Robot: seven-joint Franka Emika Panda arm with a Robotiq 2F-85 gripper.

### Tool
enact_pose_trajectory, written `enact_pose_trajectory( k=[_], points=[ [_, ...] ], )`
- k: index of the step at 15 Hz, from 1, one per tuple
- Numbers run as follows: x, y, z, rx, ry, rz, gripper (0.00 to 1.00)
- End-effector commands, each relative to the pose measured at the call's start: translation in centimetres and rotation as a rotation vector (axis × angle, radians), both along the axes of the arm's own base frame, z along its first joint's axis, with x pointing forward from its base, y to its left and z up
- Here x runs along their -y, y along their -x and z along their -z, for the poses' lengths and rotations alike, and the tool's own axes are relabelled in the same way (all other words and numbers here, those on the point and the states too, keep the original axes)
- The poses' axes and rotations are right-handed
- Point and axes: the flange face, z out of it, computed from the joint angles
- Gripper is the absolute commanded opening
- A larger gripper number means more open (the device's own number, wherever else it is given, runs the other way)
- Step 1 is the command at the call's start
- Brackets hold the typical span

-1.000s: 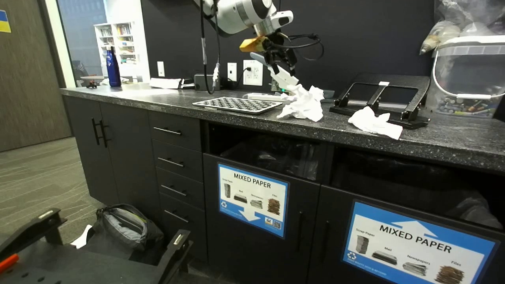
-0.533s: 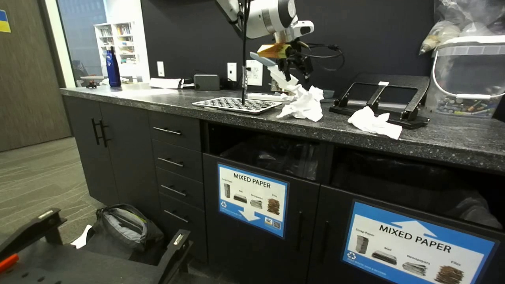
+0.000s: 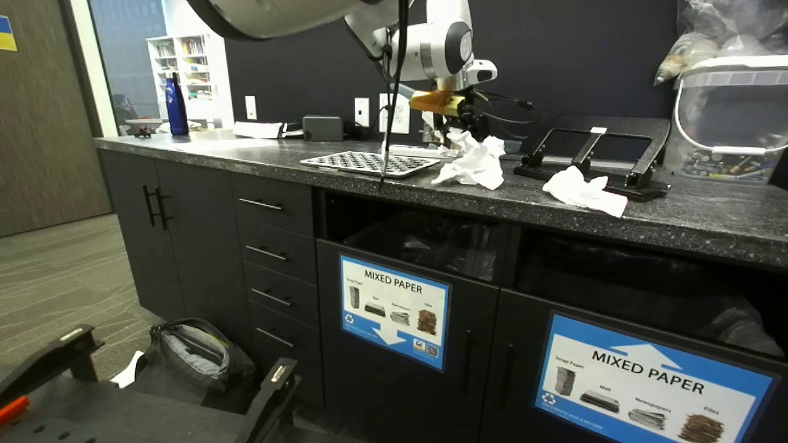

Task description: Pick up the papers from the counter and throw them in the bin

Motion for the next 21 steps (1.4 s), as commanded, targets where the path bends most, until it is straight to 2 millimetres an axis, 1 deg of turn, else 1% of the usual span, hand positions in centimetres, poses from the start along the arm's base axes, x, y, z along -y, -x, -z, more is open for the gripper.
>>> enact_pose_trajectory(
  k=[1,4,5,6,10,12,13,14,18,19,21],
  points=[
    [0.2,-0.3,0.4,0.043,0.001,-0.049,1.00],
    [0.8,-0.3,1.3,0.067,0.032,-0.056,1.00],
    [0.9,-0.3,1.5,0.072,0.036,-0.057,0.75],
    [1.0,-0.3,1.8,0.076,0.042,-0.063,0.74],
    [1.3,-0.3,2.5,0.085,0.056,-0.077,0.42],
    [1.3,-0.3,2.7,0.087,0.061,-0.085,0.29],
    [1.3,-0.3,2.7,0.086,0.062,-0.089,0.19],
    [1.3,-0.3,2.8,0.082,0.064,-0.092,0.15],
    [1.0,-0.1,2.8,0.018,0.080,-0.105,0.07],
    [0.7,-0.2,2.4,0.013,0.088,-0.114,0.09],
    [0.0,-0.3,1.5,0.010,0.103,-0.122,0.09]
  ],
)
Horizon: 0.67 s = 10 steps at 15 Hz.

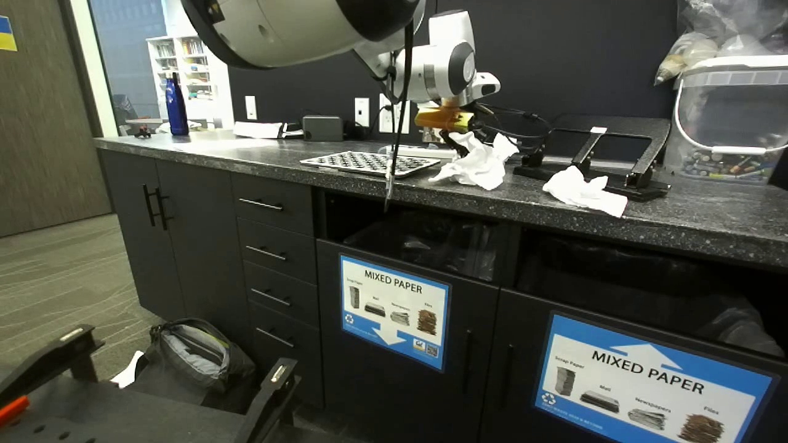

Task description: Pick up the papers from the counter and throw them in the bin

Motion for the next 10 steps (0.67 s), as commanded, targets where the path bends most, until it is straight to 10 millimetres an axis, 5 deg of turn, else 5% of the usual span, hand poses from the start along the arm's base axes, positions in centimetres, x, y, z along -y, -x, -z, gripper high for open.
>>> enact_pose_trajectory(
  k=[1,6,10],
  points=[
    [-1.8,-0.4,-2.3,-0.015,0.051,-0.029,0.10],
    [-9.4,-1.5,-8.1,-0.024,0.097,-0.088,0.09],
    [-16.7,-0.1,-10.6,-0.239,0.099,-0.097,0.08]
  ],
)
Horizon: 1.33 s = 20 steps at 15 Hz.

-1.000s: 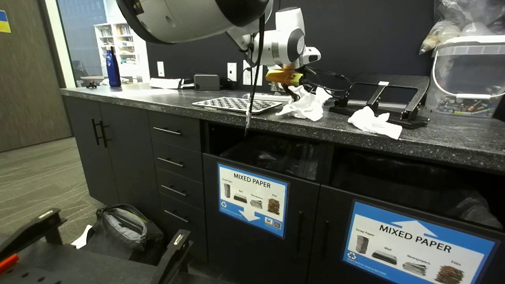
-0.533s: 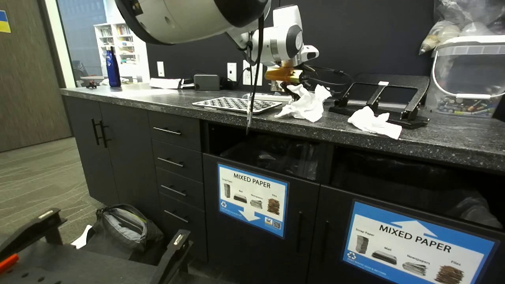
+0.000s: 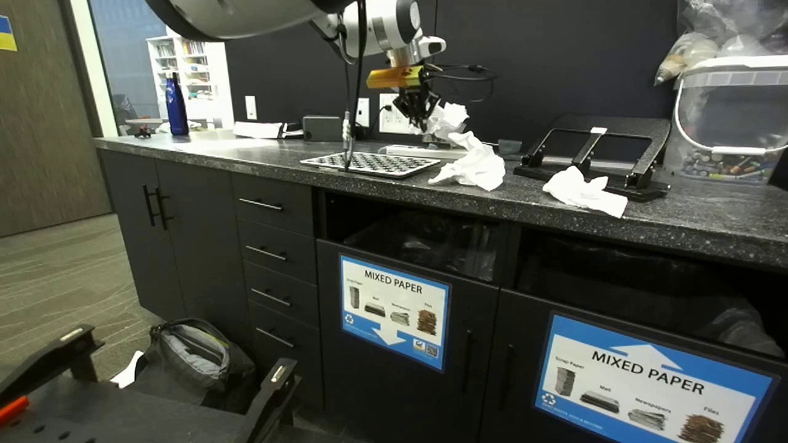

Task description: Pick up the papers from the counter and throw them in the bin

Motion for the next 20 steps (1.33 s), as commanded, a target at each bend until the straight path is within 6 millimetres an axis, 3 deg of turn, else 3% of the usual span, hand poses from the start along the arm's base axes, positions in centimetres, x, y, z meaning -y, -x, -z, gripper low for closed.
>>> enact_pose_trajectory(
  k=[1,4,8,11,14,15,17,20],
  points=[
    [-5.7,2.0,-2.8,-0.204,0.024,0.022,0.08],
    [-10.9,4.8,-4.6,-0.407,0.006,0.006,0.08],
    [-15.8,9.9,-7.8,-0.681,0.033,0.002,0.08],
    [-16.4,13.6,-9.6,-0.879,0.066,0.044,0.08],
    [-15.9,16.6,-10.1,-1.078,0.063,0.066,0.08],
    [-15.1,16.2,-6.8,-1.119,0.049,0.066,0.08],
    [-14.2,17.0,-5.2,-1.204,0.035,0.080,0.08],
    [-12.4,18.4,-0.4,-1.348,0.028,0.103,0.08]
  ],
)
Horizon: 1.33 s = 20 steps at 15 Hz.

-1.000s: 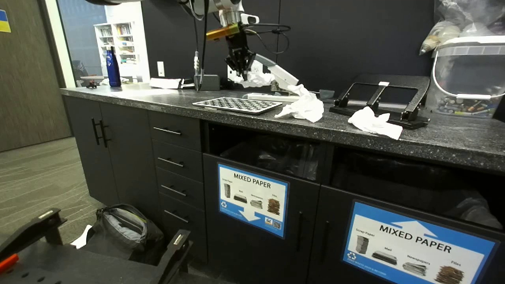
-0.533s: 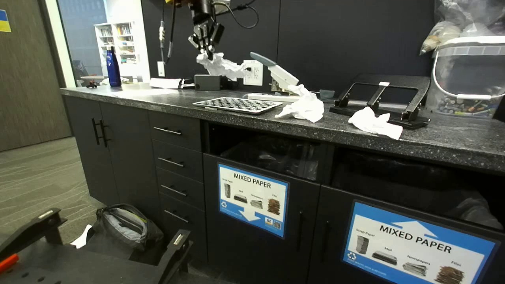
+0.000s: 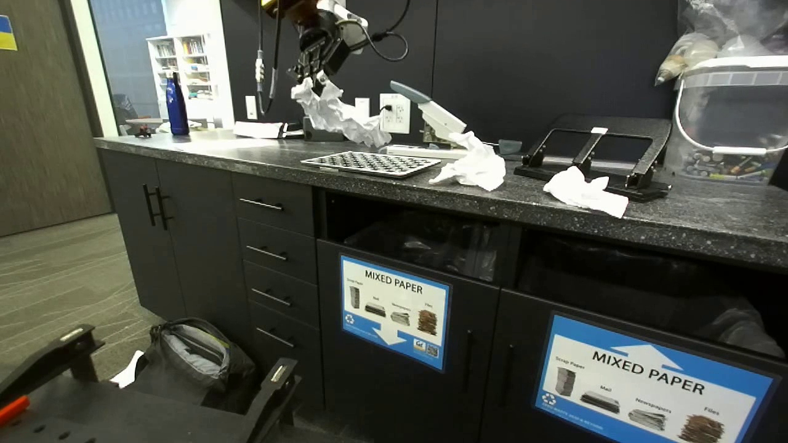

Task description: Pick up the papers from the counter and throw them in the bin

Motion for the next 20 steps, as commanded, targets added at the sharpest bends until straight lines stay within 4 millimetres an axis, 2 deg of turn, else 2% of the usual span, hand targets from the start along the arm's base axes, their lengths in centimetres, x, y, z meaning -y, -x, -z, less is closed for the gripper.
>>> enact_pose_trajectory(
  k=[1,4,5,9,14,20],
  points=[
    [2.1,2.7,4.3,-0.177,-0.002,0.042,0.08],
    [3.8,5.1,8.7,-0.328,-0.021,0.039,0.08],
    [4.0,5.9,9.0,-0.367,-0.064,0.021,0.08],
    [3.4,7.9,9.3,-0.350,-0.256,-0.041,0.08],
    [2.4,9.9,7.8,-0.202,-0.435,-0.072,0.08],
    [3.3,11.3,8.2,0.141,-0.373,-0.115,0.08]
  ],
)
